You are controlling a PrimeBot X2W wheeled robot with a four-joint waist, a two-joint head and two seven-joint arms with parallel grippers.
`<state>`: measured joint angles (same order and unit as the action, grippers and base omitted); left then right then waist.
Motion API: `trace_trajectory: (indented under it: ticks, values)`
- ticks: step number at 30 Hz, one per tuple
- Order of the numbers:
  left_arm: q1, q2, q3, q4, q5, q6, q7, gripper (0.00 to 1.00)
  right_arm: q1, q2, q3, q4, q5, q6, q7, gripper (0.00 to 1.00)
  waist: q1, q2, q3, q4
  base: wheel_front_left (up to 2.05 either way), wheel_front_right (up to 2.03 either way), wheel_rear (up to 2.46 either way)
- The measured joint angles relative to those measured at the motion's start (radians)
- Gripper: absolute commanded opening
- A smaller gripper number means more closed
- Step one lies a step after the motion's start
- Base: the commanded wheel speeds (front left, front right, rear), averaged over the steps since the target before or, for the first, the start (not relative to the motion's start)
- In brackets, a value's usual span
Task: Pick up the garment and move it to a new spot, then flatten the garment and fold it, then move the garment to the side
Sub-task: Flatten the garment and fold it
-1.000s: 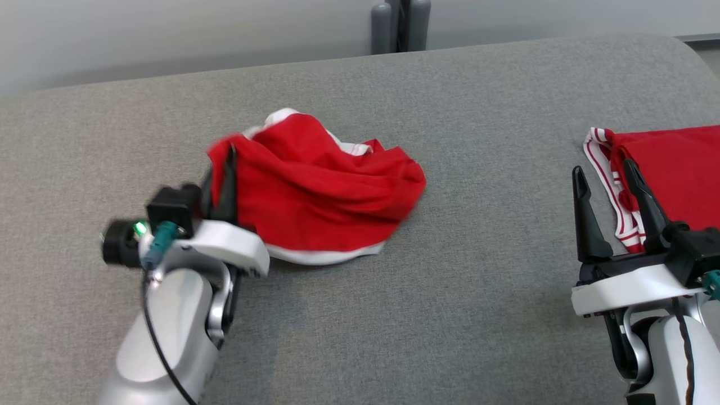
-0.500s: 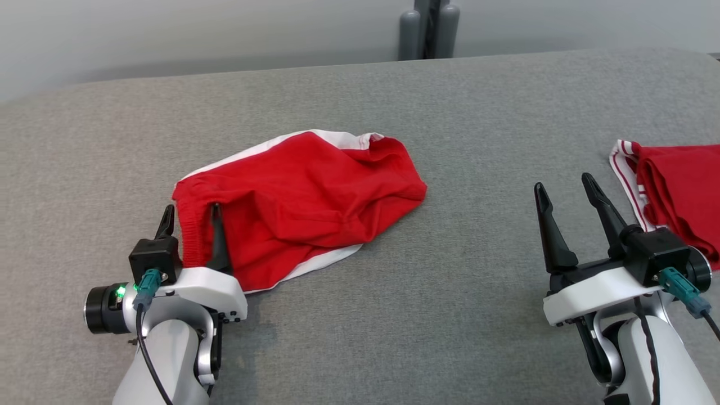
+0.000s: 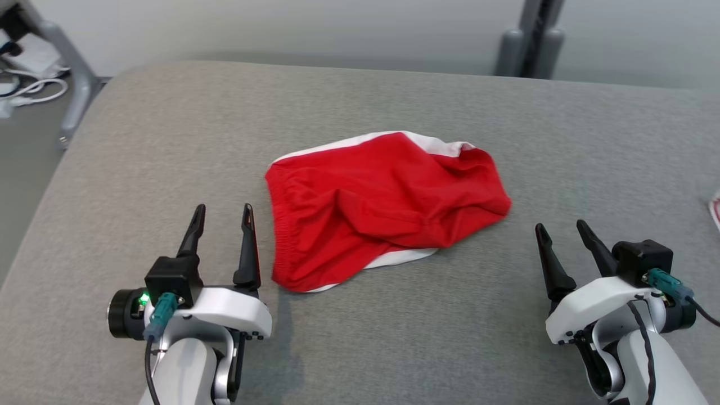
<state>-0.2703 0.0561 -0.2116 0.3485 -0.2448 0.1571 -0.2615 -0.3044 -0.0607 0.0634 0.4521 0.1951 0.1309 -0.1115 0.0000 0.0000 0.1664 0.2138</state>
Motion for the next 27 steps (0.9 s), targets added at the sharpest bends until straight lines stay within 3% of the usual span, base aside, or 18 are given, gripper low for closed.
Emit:
trace_trajectory:
  ticks: [11, 17, 18, 19, 27]
  values:
    - [0.038, -0.006, -0.05, -0.008, 0.002, -0.023, 0.0, 1.0, -0.093, -0.007, -0.049, 0.221, 0.187, 0.0, 0.026, 1.0, 0.0, 0.0, -0.008, 0.153, 0.0, 0.0, 0.0]
    - [0.037, -0.007, -0.06, -0.024, -0.014, -0.019, 0.0, 1.0, -0.146, -0.049, -0.034, 0.31, 0.273, 0.0, 0.052, 1.0, 0.0, 0.0, 0.01, 0.211, 0.0, 0.0, 0.0]
    - [0.037, -0.007, -0.061, -0.024, -0.015, -0.019, 0.0, 1.0, -0.154, -0.055, -0.024, 0.326, 0.28, 0.0, 0.06, 0.36, 0.0001, 0.0, 0.014, 0.217, 0.0, 0.0, 0.0]
    - [0.037, -0.007, -0.061, -0.024, -0.019, -0.017, 0.0, 1.0, -0.161, -0.061, -0.009, 0.337, 0.283, 0.0, 0.062, 0.0, 0.0, 0.0, 0.018, 0.221, 0.0, 0.0, 0.0]
    - [0.038, -0.007, -0.053, -0.015, -0.024, -0.012, 0.0, 1.0, -0.199, -0.075, 0.063, 0.336, 0.351, 0.0, 0.012, 0.0, 0.0, 0.0, 0.019, 0.195, 0.0, 0.0, 0.0]
